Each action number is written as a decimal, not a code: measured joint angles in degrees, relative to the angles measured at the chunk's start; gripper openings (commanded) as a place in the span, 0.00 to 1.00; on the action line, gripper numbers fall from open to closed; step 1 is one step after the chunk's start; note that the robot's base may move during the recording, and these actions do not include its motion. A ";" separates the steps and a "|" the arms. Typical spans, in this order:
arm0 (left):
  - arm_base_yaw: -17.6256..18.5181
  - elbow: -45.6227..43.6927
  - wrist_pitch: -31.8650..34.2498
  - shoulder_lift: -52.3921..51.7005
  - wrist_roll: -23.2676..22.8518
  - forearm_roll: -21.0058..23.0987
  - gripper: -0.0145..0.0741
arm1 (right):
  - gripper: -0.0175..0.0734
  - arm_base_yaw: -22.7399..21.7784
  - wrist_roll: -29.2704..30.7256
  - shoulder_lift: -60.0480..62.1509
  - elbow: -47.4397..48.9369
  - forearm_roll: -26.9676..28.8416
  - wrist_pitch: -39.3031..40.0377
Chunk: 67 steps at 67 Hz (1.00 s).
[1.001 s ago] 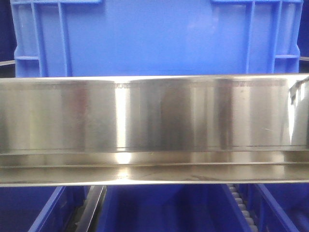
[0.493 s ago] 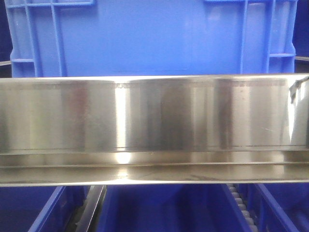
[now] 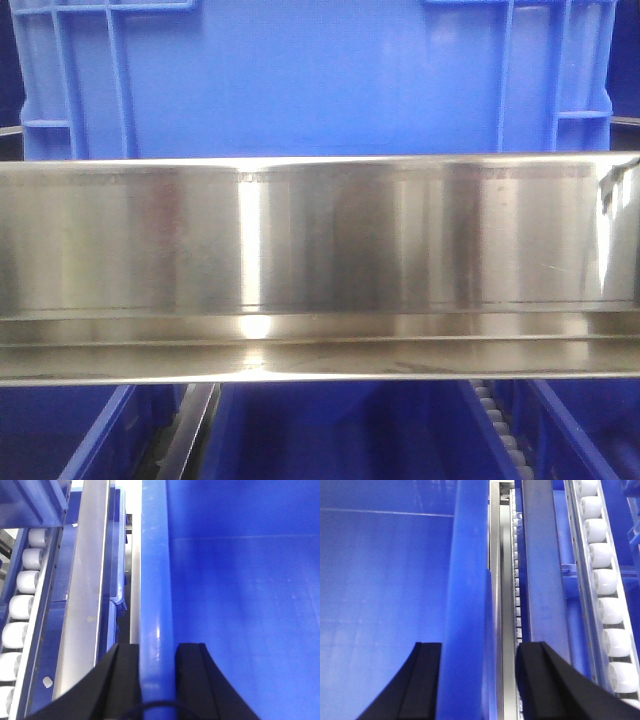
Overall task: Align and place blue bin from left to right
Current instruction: 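Pull the gripped blue bin off the shelf toward the robot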
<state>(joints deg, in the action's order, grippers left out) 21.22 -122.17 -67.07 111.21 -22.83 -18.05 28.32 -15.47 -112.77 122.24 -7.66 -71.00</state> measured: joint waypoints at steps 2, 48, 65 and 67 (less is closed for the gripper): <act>0.00 -0.62 -0.49 0.12 0.00 0.00 0.04 | 0.11 0.00 0.00 0.10 0.00 0.12 0.00; 2.38 -11.49 -5.64 -1.17 0.00 -1.23 0.04 | 0.11 0.34 -0.86 6.46 4.04 -0.68 -2.28; 3.40 -11.86 -6.45 -4.37 -0.09 -1.02 0.04 | 0.11 0.44 -0.97 10.68 4.04 0.98 -3.45; 3.40 -11.86 -6.45 -4.63 -0.09 -0.73 0.04 | 0.11 0.44 -0.97 10.97 4.04 1.23 -3.45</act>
<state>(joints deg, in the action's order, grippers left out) 24.63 -134.03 -73.52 106.58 -22.92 -18.78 28.76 -16.44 -101.79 126.28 -6.43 -74.45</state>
